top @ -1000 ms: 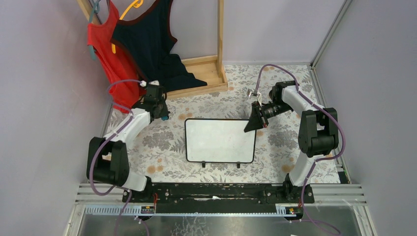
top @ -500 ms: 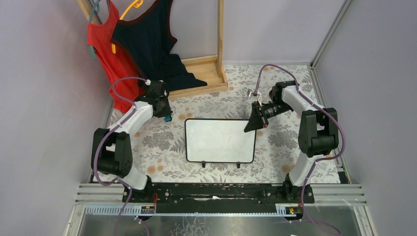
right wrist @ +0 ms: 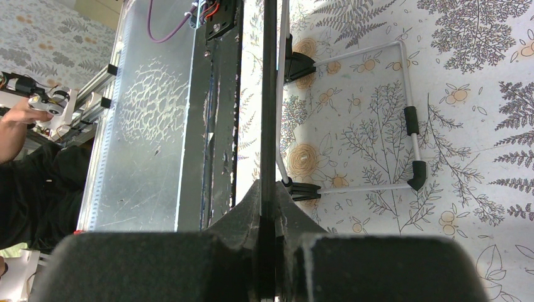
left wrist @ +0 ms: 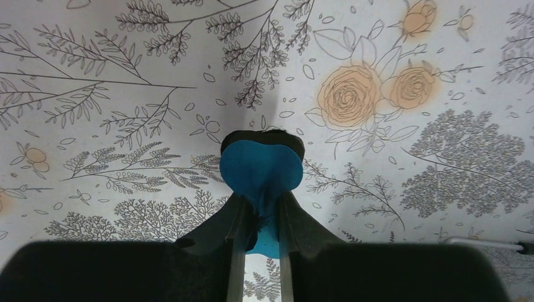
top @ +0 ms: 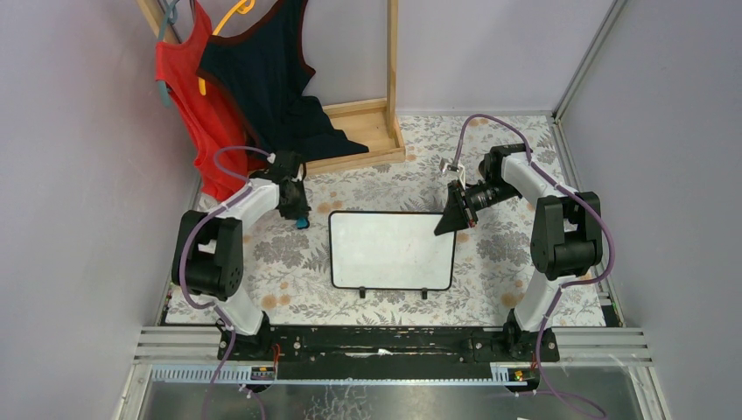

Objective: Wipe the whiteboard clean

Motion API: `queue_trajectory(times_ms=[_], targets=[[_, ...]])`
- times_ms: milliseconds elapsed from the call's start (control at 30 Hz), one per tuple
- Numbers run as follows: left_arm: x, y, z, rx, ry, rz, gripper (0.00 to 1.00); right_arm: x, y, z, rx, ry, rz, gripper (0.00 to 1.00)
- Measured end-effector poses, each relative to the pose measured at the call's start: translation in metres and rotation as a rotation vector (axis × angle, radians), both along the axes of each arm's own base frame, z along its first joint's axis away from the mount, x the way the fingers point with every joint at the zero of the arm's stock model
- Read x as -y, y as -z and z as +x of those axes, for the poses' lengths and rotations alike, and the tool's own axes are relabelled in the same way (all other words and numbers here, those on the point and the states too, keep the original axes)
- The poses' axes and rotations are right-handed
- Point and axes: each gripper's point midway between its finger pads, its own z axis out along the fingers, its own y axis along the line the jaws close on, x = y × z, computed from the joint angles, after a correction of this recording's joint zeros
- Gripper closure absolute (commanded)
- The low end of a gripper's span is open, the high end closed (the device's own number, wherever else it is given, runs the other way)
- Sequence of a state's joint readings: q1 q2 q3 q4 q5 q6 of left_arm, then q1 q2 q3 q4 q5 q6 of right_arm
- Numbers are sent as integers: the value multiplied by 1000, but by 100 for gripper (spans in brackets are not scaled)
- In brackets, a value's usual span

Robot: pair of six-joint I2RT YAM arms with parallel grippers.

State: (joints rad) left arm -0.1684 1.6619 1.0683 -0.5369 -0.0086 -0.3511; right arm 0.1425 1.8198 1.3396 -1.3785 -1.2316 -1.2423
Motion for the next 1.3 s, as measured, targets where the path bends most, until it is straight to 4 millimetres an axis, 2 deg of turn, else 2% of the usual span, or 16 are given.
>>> queue_trajectory(times_ms=[300, 733, 900, 967, 1067, 1300], targets=[[1, 21, -11, -66, 6, 10, 83, 0, 0, 0, 0, 0, 0, 100], [7, 34, -16, -99, 24, 33, 64, 0, 0, 0, 0, 0, 0, 100], [8, 34, -16, -98, 26, 40, 58, 0, 0, 0, 0, 0, 0, 100], [8, 34, -16, -97, 26, 44, 52, 0, 0, 0, 0, 0, 0, 100], [6, 31, -15, -87, 18, 52, 52, 0, 0, 0, 0, 0, 0, 100], [4, 1, -8, 9, 3, 50, 52, 0, 0, 0, 0, 0, 0, 100]])
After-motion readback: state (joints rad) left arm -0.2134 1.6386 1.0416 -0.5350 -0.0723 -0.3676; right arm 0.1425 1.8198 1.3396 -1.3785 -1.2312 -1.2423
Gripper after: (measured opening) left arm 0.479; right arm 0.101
